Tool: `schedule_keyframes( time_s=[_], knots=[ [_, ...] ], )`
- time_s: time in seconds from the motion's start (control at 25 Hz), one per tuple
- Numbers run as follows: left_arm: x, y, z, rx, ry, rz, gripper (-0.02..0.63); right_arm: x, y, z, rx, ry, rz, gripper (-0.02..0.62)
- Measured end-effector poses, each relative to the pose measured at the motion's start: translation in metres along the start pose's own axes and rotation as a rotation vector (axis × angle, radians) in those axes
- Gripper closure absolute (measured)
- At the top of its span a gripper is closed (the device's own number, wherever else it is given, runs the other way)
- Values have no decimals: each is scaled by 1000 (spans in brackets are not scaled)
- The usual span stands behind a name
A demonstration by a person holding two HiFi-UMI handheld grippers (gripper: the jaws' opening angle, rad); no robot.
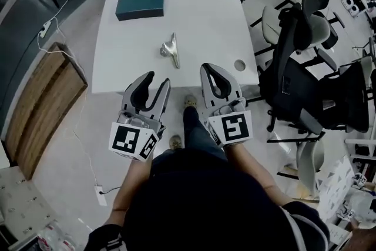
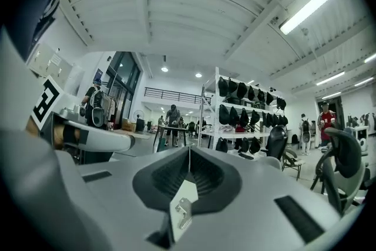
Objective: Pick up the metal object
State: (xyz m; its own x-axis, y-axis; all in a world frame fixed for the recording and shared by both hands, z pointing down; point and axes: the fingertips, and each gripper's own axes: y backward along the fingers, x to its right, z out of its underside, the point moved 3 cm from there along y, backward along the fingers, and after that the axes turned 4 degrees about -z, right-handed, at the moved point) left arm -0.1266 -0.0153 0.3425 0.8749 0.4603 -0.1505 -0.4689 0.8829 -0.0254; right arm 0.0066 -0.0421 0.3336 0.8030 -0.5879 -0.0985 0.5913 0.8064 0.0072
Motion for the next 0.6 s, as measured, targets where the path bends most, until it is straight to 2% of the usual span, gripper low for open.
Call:
schedule_keyframes(
  time_s=[0.36, 0.6],
  knots=[
    [-53, -95, 14, -42, 27, -60, 462, 56, -102, 37, -40, 16, -138, 568],
    [-79, -139, 41, -128, 68, -125, 462, 82, -152, 73, -83, -1, -260, 568]
  ],
)
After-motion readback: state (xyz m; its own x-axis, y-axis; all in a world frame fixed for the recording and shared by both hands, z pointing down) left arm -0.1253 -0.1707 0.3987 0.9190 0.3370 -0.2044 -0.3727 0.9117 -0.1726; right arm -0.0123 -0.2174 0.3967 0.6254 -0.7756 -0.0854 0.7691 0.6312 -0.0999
